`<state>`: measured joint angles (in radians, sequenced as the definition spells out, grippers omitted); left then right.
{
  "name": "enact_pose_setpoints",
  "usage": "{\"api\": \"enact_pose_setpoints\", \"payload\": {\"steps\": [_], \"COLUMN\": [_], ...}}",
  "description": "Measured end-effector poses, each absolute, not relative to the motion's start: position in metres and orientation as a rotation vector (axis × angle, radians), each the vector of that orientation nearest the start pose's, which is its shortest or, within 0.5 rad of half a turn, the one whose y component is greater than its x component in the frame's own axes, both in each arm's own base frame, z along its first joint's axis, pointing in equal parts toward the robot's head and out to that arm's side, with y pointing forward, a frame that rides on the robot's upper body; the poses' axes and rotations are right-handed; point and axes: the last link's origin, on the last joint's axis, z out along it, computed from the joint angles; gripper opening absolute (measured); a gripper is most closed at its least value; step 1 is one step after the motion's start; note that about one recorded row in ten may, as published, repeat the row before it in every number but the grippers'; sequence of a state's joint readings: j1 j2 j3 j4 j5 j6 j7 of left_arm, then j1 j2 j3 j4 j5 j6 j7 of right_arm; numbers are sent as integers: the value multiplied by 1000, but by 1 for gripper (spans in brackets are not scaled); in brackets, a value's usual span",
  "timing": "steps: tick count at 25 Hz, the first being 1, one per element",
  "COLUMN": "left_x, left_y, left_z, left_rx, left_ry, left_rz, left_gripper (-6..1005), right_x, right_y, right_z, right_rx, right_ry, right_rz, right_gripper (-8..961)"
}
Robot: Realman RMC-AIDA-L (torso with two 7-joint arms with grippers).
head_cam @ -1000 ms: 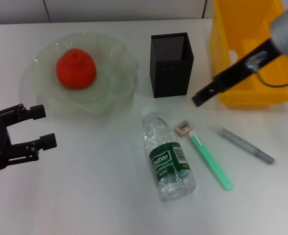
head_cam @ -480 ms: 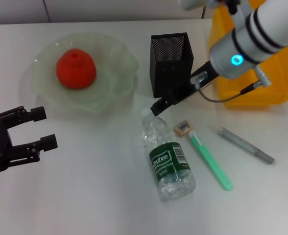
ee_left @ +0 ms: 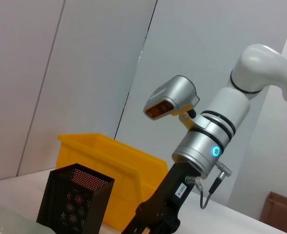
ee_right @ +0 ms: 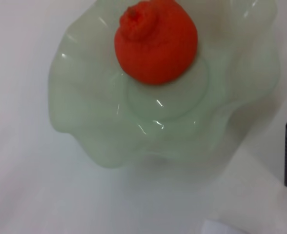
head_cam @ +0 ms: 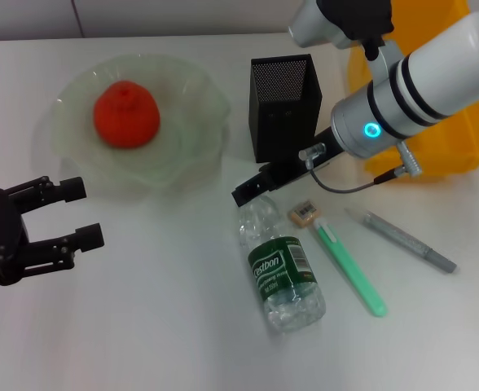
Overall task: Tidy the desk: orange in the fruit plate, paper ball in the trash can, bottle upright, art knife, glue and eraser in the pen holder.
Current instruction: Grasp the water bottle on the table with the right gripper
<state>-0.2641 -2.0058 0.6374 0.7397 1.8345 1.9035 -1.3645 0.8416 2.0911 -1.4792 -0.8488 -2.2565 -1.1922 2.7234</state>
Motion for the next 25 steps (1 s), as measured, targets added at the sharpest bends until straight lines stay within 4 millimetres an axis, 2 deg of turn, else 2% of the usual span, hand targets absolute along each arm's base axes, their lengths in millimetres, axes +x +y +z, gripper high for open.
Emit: {"api": "enact_pose_setpoints", "payload": {"steps": [13,18,25], "left_x": [-306,-306,-306], "left_y": [241,240,240], "left_z": [54,53,53], "left_rx": [-2669,-2672,-2673], "left_ry": [-674,-681,-683], "left_rz": [-990,-998,-999], "left_gripper": [830,830,830], "right_x": [154,158,161], "right_y": [386,388,387], "right_z": [-96,-98,-99], "right_rx": [-2649,-2638,-2636], "right_ry": [1320,1322,1325], "right_rz": [-73,-79,-84], "right_gripper": [736,551,435]}}
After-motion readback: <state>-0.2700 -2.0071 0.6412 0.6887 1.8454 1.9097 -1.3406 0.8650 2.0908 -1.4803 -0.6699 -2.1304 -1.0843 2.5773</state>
